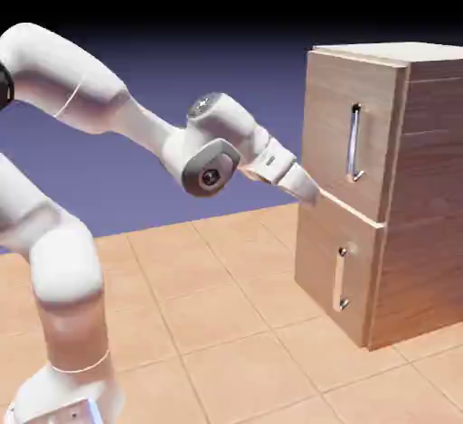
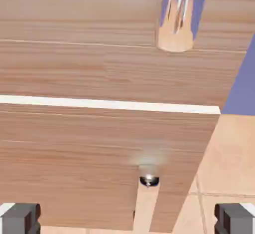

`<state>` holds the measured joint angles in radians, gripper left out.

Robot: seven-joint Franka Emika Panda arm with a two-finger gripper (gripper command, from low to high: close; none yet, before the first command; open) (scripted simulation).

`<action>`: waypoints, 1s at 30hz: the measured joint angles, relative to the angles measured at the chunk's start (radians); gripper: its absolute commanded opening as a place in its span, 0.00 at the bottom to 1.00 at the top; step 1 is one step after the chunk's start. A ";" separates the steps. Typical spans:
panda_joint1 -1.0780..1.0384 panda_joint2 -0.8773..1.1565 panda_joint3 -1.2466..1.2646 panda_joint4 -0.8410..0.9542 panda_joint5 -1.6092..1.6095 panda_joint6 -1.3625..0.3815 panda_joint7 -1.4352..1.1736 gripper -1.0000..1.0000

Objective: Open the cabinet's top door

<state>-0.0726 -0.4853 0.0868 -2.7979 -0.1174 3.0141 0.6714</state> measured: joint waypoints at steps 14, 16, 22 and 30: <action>-0.438 0.439 0.451 0.063 -0.609 -0.119 -0.361 0.50; -0.502 0.502 0.515 0.072 -0.696 -0.136 -0.413 0.50; -0.690 0.690 0.708 0.099 -0.957 -0.187 -0.568 0.50; -0.940 0.941 0.966 0.135 -1.305 -0.254 -0.774 0.50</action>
<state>-1.0129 0.4561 1.0526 -2.6628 -1.4223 2.7597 -0.1028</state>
